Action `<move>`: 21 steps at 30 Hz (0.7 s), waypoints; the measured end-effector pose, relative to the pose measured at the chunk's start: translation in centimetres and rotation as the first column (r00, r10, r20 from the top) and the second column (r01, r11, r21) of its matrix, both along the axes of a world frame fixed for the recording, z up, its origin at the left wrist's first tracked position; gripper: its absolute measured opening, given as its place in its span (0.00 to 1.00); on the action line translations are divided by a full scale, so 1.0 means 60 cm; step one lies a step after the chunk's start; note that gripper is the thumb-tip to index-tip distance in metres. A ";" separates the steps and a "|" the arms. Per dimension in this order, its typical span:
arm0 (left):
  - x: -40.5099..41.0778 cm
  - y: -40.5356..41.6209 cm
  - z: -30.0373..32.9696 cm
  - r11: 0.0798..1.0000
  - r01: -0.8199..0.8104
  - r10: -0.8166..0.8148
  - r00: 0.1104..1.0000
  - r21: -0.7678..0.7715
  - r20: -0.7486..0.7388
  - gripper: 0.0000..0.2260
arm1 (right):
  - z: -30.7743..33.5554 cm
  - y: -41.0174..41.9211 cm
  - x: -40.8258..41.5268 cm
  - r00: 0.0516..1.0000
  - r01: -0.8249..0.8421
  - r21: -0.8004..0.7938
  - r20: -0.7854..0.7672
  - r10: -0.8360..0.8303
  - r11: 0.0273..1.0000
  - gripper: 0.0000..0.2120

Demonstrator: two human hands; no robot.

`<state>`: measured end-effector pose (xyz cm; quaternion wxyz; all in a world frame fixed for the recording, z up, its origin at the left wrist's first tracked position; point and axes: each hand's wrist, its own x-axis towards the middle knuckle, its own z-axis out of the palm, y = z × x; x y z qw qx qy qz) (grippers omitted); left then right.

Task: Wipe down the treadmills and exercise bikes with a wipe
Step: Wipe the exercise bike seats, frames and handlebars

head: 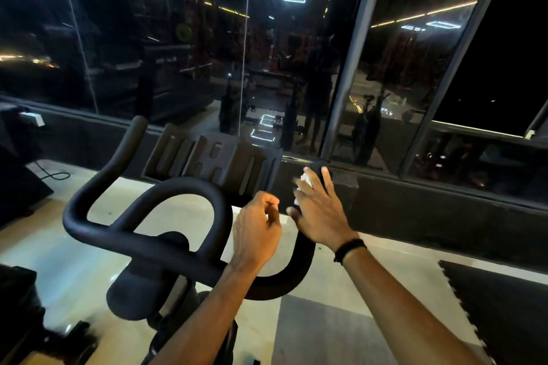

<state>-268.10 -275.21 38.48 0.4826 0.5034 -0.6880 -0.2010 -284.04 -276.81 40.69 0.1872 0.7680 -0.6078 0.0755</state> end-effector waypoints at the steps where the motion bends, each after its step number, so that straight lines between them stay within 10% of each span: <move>1: 0.001 0.001 0.000 1.000 -0.008 0.008 1.000 0.000 -0.010 0.07 | -0.002 0.011 0.006 1.000 -0.004 -0.004 -0.009 0.004 1.000 0.18; 10: 0.001 0.006 0.005 1.000 -0.008 0.010 0.996 0.020 -0.087 0.08 | -0.093 0.174 0.084 0.859 -0.188 -0.046 0.476 0.187 0.981 0.30; 21: 0.000 0.005 0.000 1.000 0.017 -0.014 0.995 0.026 -0.099 0.10 | -0.062 0.052 -0.002 0.857 -0.024 0.024 0.515 0.008 0.999 0.23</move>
